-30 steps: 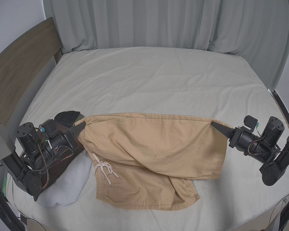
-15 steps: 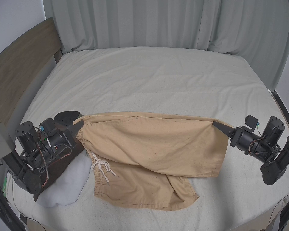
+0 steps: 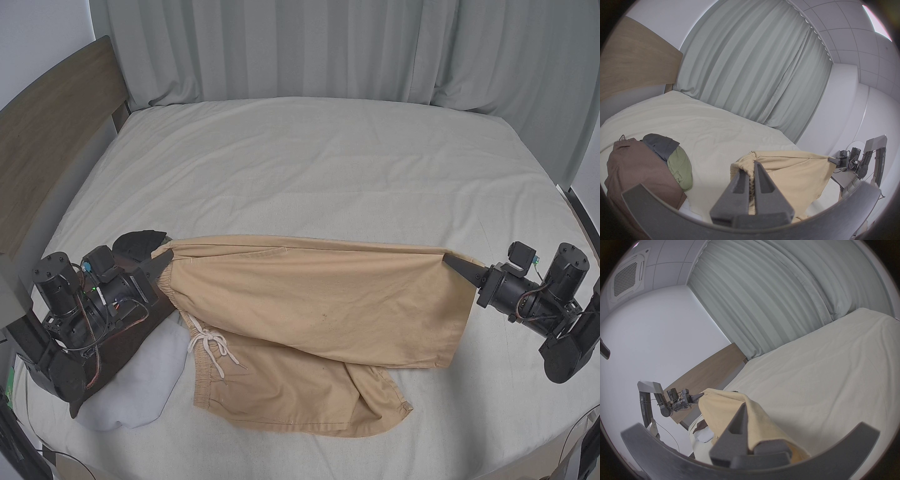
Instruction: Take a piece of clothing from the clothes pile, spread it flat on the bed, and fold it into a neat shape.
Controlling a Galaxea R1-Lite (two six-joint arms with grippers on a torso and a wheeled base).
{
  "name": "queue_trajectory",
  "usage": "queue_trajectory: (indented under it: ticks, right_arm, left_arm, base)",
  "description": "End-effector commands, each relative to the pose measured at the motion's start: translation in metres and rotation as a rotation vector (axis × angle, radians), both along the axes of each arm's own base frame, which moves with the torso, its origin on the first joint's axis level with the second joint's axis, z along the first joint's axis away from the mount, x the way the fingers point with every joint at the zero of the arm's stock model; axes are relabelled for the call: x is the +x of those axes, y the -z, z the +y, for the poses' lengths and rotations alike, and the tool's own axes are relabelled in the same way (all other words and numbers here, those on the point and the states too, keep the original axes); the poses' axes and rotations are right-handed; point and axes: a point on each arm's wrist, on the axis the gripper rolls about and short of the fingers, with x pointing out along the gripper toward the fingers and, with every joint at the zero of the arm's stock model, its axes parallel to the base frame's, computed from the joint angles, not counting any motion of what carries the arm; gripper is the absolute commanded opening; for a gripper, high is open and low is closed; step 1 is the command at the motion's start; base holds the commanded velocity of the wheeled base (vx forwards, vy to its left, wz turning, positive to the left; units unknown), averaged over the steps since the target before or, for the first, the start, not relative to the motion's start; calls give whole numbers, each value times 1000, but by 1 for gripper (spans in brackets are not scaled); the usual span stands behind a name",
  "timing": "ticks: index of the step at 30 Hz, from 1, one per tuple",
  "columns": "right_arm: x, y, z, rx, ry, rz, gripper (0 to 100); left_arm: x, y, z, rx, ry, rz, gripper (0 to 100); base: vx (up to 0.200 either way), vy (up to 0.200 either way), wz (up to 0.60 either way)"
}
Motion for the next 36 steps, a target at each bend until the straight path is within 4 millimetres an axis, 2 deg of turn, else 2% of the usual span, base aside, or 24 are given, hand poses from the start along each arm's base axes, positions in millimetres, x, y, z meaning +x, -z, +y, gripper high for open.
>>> queue_trajectory:
  ticks: [1,20,24,36]
  right_arm:
    - [1,1,0,0,3,3,0]
    - [1,0,8,-10,-21,-13,0]
    - [9,6,10,-13,-23,-5,0]
    - [40,4,15,-1,-18,-58,0]
  left_arm:
    - [0,0,0,-1,-2,0,0]
    - [-1,2,0,0,0,8,0]
    - [4,4,1,0,-5,12,0]
    - [27,12,1,-6,-43,7,0]
  base:
    - [0,0,0]
    - [0,0,0]
    - [0,0,0]
    - [0,0,0]
